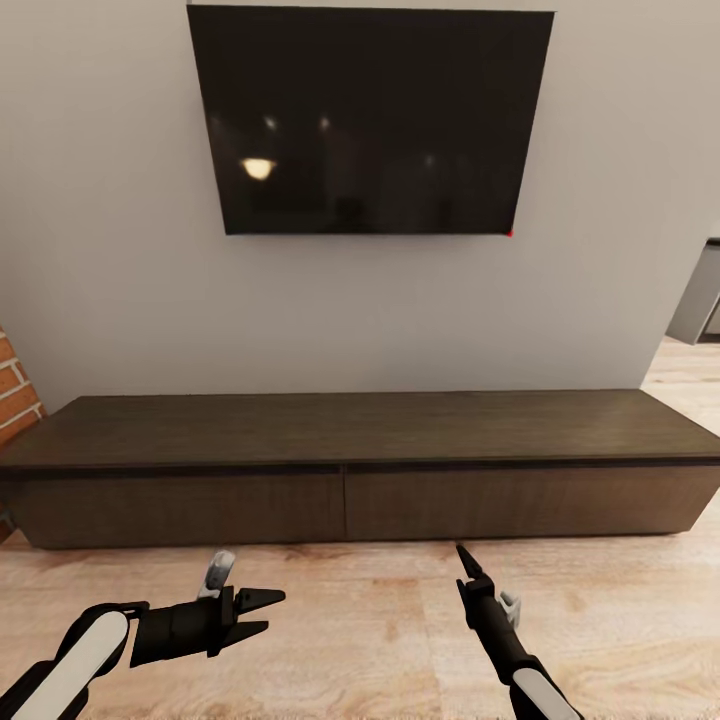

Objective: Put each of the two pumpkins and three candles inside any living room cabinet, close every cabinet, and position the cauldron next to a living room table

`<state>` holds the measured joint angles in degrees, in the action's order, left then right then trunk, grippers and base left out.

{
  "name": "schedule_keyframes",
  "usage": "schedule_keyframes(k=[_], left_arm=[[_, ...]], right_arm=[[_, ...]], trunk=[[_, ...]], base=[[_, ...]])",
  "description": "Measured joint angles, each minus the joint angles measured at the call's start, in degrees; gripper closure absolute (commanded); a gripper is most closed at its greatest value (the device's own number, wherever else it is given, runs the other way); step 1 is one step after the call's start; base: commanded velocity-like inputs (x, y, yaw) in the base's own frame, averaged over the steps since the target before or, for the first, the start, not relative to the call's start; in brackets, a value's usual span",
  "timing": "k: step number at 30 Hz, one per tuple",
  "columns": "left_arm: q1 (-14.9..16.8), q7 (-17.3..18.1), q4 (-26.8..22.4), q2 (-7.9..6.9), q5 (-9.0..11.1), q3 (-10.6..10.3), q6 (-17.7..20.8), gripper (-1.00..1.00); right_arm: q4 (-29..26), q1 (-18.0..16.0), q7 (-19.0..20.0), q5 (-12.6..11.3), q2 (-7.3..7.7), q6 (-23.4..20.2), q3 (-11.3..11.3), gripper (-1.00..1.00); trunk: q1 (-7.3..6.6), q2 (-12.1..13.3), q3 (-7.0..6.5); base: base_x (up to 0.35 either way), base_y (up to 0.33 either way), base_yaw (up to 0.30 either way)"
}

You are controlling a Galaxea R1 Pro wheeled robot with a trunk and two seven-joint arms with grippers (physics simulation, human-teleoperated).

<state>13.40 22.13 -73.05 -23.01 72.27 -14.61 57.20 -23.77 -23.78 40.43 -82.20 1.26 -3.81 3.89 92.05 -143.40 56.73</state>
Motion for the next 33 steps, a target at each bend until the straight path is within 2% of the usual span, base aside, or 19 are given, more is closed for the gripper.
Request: schedule_keyframes(k=[7, 19, 33], left_arm=[[0.0, 0.0, 0.0, -0.01, 0.0, 0.0, 0.0, -1.0], [-0.1, 0.0, -0.1, -0.01, 0.0, 0.0, 0.0, -1.0], [-0.1, 0.0, -0.1, 0.02, 0.0, -0.1, 0.0, -1.0]], right_arm=[[0.0, 0.0, 0.0, 0.0, 0.0, 0.3, 0.0, -1.0], [0.0, 0.0, 0.4, 0.0, 0.0, 0.7, 0.0, -1.0], [0.0, 0.0, 0.5, 0.0, 0.0, 0.8, -0.1, -1.0]], trunk=[[0.18, -0.1, 1.55], [0.17, -0.1, 1.56], [0.15, -0.1, 1.56]], base=[[0.0, 0.0, 0.0], [0.013, 0.002, 0.0], [0.205, 0.02, 0.0]])
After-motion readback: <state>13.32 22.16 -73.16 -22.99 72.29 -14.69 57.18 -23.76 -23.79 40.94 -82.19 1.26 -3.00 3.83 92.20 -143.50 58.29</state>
